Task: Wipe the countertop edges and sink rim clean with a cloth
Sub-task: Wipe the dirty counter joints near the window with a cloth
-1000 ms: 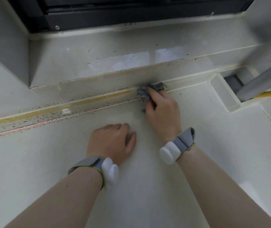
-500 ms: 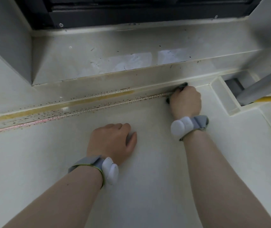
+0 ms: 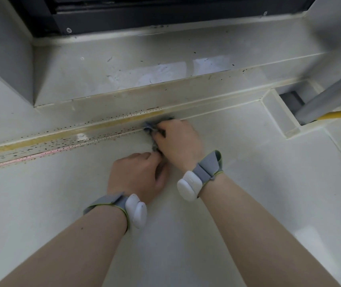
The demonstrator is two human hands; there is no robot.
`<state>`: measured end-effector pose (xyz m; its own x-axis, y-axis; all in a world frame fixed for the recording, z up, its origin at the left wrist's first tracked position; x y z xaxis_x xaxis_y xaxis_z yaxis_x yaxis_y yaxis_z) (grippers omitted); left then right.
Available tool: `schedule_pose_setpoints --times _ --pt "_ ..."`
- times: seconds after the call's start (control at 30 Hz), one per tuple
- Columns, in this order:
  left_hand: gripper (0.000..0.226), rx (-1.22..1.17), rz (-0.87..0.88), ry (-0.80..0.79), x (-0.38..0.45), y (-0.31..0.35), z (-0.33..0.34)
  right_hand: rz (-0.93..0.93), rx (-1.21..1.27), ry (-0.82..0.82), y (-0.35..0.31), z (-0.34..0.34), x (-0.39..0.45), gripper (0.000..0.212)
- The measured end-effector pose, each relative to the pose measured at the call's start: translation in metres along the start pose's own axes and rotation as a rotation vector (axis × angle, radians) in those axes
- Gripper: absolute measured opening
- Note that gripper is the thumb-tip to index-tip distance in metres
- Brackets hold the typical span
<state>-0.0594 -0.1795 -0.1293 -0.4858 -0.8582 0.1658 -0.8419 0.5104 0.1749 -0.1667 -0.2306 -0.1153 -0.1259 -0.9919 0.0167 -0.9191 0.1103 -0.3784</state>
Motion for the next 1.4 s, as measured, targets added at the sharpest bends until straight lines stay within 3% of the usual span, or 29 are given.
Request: schedule_pose_setpoints --times 0.13,0.3,0.43,0.5,0.6,0.67,0.8,1.0,1.07,1.13,1.27,1.33,1.4 --pt "0.036 0.024 0.008 0.023 0.000 0.001 -0.002 0.120 -0.075 0.105 0.056 -0.025 0.005 0.026" --pt "0.035 -0.003 -0.008 0.012 -0.001 -0.001 0.002 0.477 -0.197 0.265 0.157 -0.069 0.012 0.032" --pt "0.035 -0.013 -0.022 0.021 -0.002 -0.002 0.004 0.727 -0.093 0.298 0.212 -0.087 0.024 0.028" --pt "0.035 -0.017 -0.020 0.022 -0.002 -0.002 0.004 0.752 -0.062 0.299 0.207 -0.081 0.025 0.030" --pt "0.036 -0.021 -0.018 0.025 -0.003 -0.002 0.003 0.665 -0.023 0.338 0.166 -0.064 0.017 0.040" --pt "0.036 -0.016 -0.013 0.024 -0.002 -0.001 0.003 0.491 -0.018 0.322 0.131 -0.048 0.007 0.043" --pt "0.037 0.001 -0.009 0.020 -0.002 -0.001 0.003 0.177 0.022 0.215 0.063 -0.014 -0.007 0.036" --pt "0.034 0.042 0.004 0.009 0.000 0.001 0.002 -0.216 0.044 -0.021 0.011 0.001 -0.009 0.029" --pt "0.035 0.037 -0.004 0.005 0.000 0.001 0.002 -0.260 -0.035 -0.051 0.009 0.000 -0.009 0.029" --pt "0.037 0.031 -0.011 0.010 -0.001 0.000 0.001 -0.150 -0.102 0.020 0.029 -0.012 -0.003 0.030" --pt "0.037 0.019 -0.014 0.036 -0.002 0.000 0.000 0.320 -0.188 0.218 0.126 -0.052 0.003 0.033" --pt "0.036 0.016 -0.009 0.034 -0.002 0.000 0.000 0.544 -0.141 0.287 0.163 -0.066 -0.003 0.032" --pt "0.036 0.004 -0.013 0.034 -0.001 -0.001 0.001 0.610 -0.010 0.320 0.170 -0.065 -0.005 0.028"
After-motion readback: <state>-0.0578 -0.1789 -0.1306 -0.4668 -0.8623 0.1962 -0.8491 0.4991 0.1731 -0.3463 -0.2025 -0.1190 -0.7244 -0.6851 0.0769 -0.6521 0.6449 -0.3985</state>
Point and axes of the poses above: each hand's wrist, its own x-axis towards the middle knuckle, its own z-axis out of the palm, y = z × x, the point moved 7 cm from there along x, towards the middle knuckle, and after that the axes turned 1 degree about -y, right-handed, at the moved point
